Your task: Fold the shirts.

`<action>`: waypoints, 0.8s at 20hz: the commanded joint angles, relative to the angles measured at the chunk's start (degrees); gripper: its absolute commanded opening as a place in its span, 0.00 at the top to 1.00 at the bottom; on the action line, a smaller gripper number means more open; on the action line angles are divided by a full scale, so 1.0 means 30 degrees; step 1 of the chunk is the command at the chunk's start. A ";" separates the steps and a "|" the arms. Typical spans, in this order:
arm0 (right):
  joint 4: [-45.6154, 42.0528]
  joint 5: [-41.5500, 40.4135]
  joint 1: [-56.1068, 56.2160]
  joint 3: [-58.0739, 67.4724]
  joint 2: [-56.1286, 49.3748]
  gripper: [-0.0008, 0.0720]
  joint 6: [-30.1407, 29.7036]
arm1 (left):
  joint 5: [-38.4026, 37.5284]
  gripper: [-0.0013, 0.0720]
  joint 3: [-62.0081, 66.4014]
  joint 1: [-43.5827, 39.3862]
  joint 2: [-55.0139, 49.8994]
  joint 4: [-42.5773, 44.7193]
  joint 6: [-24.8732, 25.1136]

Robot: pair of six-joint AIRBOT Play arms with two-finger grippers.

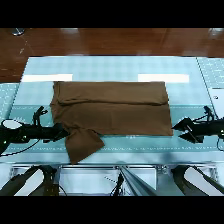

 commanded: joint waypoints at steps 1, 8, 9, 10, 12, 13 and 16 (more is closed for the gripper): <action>0.0852 -0.0772 0.1377 -0.0204 -0.0685 0.13 -0.0124 | -0.0124 0.96 0.0015 -0.0066 0.0000 -0.0058 0.0029; 0.3053 -0.1158 0.4058 0.1807 -0.2193 0.95 -0.2084 | -0.0546 0.96 0.1508 -0.0029 0.0000 -0.0109 0.0044; 0.2936 -0.0831 0.4029 0.2433 -0.2193 0.95 -0.2084 | -0.0663 0.96 0.2229 -0.0029 0.0000 -0.0109 0.0036; 0.2790 -0.0736 0.3942 0.3177 -0.2193 0.95 -0.2062 | -0.0605 0.96 0.3002 -0.0029 -0.0022 -0.0109 0.0044; 0.2798 -0.1333 0.3738 0.4765 -0.2251 0.95 -0.1719 | -0.0299 0.96 0.5027 -0.0044 -0.0313 -0.0109 -0.0044; 0.2798 -0.1464 0.3745 0.5683 -0.2484 0.95 -0.1494 | -0.0211 0.96 0.6149 -0.0095 -0.0794 -0.0109 -0.0488; 0.3388 -0.1399 0.4481 0.8677 -0.4109 0.95 -0.1486 | -0.0306 0.96 0.9449 -0.0211 -0.3716 -0.0109 -0.1872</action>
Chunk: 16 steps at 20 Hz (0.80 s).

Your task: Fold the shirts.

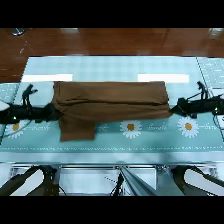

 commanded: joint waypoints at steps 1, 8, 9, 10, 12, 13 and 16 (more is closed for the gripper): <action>0.0627 -0.0277 0.0750 0.3351 -0.1712 0.95 0.0328 | -0.0102 0.96 0.4153 -0.0248 -0.3169 -0.0036 -0.1807; 0.1304 -0.0583 0.1377 0.9347 -0.7104 0.95 0.1836 | -0.1734 0.96 1.4389 -0.1770 -1.0848 -0.0051 -0.4575; 0.1632 -0.0517 0.1377 0.9894 -0.7715 0.95 0.1829 | -0.1756 0.96 1.5489 -0.1887 -1.1701 -0.0051 -0.4750; 0.2120 -0.0452 0.1377 1.0367 -0.8335 0.95 0.1807 | -0.1902 0.96 1.6378 -0.1902 -1.2480 -0.0051 -0.5005; 0.3031 -0.0495 0.1377 1.0812 -0.9253 0.95 0.1501 | -0.2266 0.96 1.7201 -0.1902 -1.3646 -0.0058 -0.5115; 0.3279 -0.0663 0.1377 1.0812 -0.9537 0.88 0.1217 | -0.2433 0.91 1.7216 -0.1909 -1.3945 -0.0051 -0.5100; 0.3228 -0.0372 0.0918 1.0914 -0.9734 0.13 0.0525 | -0.4065 0.02 1.7471 -0.1282 -1.4149 0.0641 -0.4925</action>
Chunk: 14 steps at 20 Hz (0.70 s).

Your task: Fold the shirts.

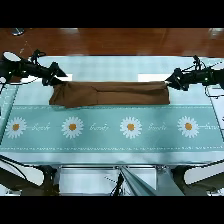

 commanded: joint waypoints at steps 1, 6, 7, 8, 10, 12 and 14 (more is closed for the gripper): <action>0.0219 0.1035 -0.0845 0.0714 -0.0539 0.13 -0.0612 | -0.2433 0.02 0.1202 0.0976 -0.0590 0.1581 -0.0197; -0.2098 0.5013 -0.3716 0.1290 -0.0423 0.13 -0.0466 | -0.5676 0.02 0.0772 0.4605 0.2499 0.8320 -0.0393; -0.2477 0.5107 -0.3796 0.0976 -0.0430 0.13 -0.0459 | -0.4459 0.02 -0.0248 0.5136 0.3657 0.8357 -0.0357; -0.2404 0.4903 -0.3767 0.0554 -0.0430 0.13 -0.0532 | -0.2324 0.02 -0.2025 0.5486 0.5362 0.7002 0.0554; -0.1989 0.4036 -0.3184 -0.0240 -0.0517 0.13 -0.0838 | 0.2259 0.02 -0.6812 0.5377 0.9442 0.2514 0.2616; -0.1122 0.3577 -0.2288 -0.0284 -0.1005 0.13 -0.0984 | 0.5151 0.02 -1.1424 0.4386 1.3041 -0.0852 0.4605; -0.0568 0.2958 -0.1166 -0.0284 -0.1486 0.13 -0.1144 | 0.5909 0.02 -1.4309 0.2994 1.5176 -0.1253 0.4932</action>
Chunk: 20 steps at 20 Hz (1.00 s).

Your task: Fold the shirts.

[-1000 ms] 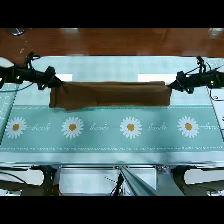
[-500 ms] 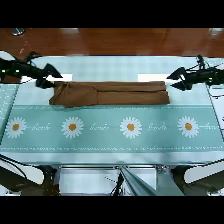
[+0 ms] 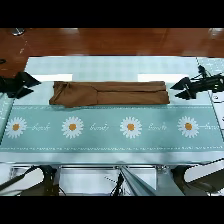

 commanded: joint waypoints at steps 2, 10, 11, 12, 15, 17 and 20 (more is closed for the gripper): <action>0.0641 -0.1260 0.2084 -0.0204 -0.1086 0.13 -0.0007 | 0.3220 0.02 -0.6018 -0.2572 0.4335 -0.2565 0.1705; 0.0787 -0.0765 0.3730 -0.0204 0.0976 0.95 -0.0685 | 0.3934 0.95 -0.6302 -0.7570 0.3249 -0.4466 0.2084; 0.0029 -0.0219 0.3716 -0.0270 0.2186 0.95 -0.1290 | 0.4350 0.95 -0.6258 -0.8116 0.3249 -0.4532 0.2076; -0.1035 0.0481 0.3745 -0.0554 0.3796 0.95 -0.1654 | 0.4896 0.96 -0.6076 -0.9100 0.3249 -0.4517 0.2368; -0.3177 0.0197 0.3883 -0.2922 0.9479 0.95 -0.0816 | 0.8677 0.96 -0.5151 -1.3573 0.2193 -0.4269 0.2783; -0.3453 0.0131 0.3832 -0.4699 1.3121 0.95 0.0022 | 0.9530 0.96 -0.3213 -1.6101 -0.0299 -0.2892 0.1370; -0.3424 0.0816 0.4007 -0.6564 1.7551 0.95 0.1268 | 0.7402 0.96 0.1698 -1.8680 -0.5515 -0.1625 -0.1013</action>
